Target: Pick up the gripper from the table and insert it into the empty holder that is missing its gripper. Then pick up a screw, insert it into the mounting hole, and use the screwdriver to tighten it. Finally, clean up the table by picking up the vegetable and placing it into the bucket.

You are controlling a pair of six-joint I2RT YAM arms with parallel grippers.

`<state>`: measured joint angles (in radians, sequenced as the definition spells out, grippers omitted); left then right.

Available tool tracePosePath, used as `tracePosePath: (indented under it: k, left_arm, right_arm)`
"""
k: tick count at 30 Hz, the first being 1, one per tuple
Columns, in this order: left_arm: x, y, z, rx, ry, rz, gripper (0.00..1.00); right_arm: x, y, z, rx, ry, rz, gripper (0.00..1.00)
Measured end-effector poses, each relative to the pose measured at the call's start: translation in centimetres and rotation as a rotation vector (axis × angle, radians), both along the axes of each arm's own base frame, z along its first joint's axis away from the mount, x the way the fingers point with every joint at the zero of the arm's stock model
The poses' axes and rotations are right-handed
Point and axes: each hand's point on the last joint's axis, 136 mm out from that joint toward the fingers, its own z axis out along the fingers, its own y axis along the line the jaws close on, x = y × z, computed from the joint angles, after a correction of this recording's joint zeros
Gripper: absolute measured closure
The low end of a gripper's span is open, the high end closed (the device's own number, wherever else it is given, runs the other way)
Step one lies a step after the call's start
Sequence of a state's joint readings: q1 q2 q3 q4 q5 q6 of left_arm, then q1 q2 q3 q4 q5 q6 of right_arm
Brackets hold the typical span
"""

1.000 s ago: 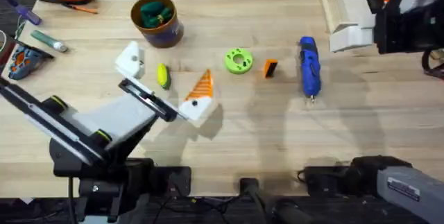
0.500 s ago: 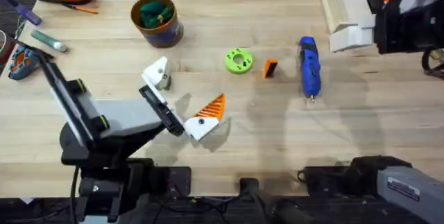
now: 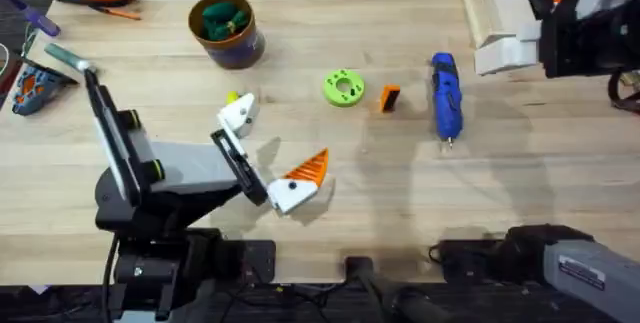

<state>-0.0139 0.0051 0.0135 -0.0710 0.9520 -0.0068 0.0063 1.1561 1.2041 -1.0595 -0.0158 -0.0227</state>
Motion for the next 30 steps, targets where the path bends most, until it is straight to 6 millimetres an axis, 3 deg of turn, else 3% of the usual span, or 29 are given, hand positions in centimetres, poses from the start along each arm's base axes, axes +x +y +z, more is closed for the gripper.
tracePosePath:
  k: [14,30]
  left_arm:
    - [-3.2,-1.7,-0.6,0.052,-0.071,-0.211,0.014]
    - [-4.2,-2.1,-0.7,0.042,-0.063,-0.277,0.015]
  right_arm:
    - [0.0,0.0,0.0,0.000,0.000,0.000,0.010]
    - [0.0,0.0,0.0,0.000,0.000,0.000,0.010]
